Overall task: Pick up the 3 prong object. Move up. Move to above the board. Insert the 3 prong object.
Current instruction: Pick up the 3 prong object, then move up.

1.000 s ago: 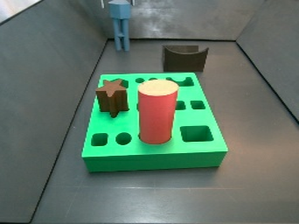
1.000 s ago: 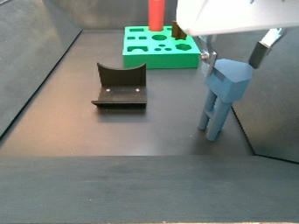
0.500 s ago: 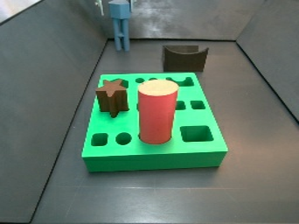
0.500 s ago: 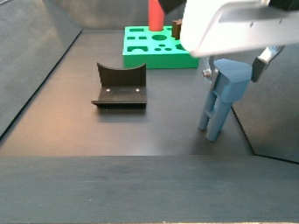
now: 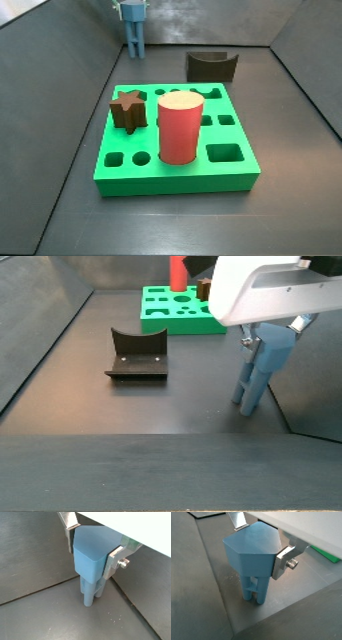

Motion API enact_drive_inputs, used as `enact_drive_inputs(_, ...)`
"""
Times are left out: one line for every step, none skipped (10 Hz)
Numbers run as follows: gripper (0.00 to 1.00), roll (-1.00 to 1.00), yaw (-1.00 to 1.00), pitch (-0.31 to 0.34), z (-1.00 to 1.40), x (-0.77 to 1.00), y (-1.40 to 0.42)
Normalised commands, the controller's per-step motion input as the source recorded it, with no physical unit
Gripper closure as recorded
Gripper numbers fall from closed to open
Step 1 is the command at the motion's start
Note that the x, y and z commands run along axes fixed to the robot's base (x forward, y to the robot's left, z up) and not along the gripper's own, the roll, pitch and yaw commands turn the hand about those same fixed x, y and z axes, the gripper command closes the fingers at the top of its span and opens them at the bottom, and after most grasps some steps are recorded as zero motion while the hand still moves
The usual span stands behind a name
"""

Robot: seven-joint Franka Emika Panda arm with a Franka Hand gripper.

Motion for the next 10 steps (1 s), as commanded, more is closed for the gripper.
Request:
enact_drive_inputs(1.00, 0.00, 0.00, 0.000, 0.00, 0.00, 0.00)
enact_drive_inputs(1.00, 0.00, 0.00, 0.000, 0.00, 0.00, 0.00)
enact_drive_inputs(1.00, 0.00, 0.00, 0.000, 0.00, 0.00, 0.00)
enact_drive_inputs(1.00, 0.00, 0.00, 0.000, 0.00, 0.00, 0.00)
enact_drive_inputs(1.00, 0.00, 0.00, 0.000, 0.00, 0.00, 0.00)
enact_drive_inputs(1.00, 0.00, 0.00, 0.000, 0.00, 0.00, 0.00)
enact_drive_inputs(1.00, 0.00, 0.00, 0.000, 0.00, 0.00, 0.00)
enact_drive_inputs(1.00, 0.00, 0.00, 0.000, 0.83, 0.00, 0.00)
enact_drive_inputs(1.00, 0.00, 0.00, 0.030, 0.77, -0.02, -0.02)
enact_drive_inputs(1.00, 0.02, 0.00, 0.049, 0.69, -0.03, -0.01)
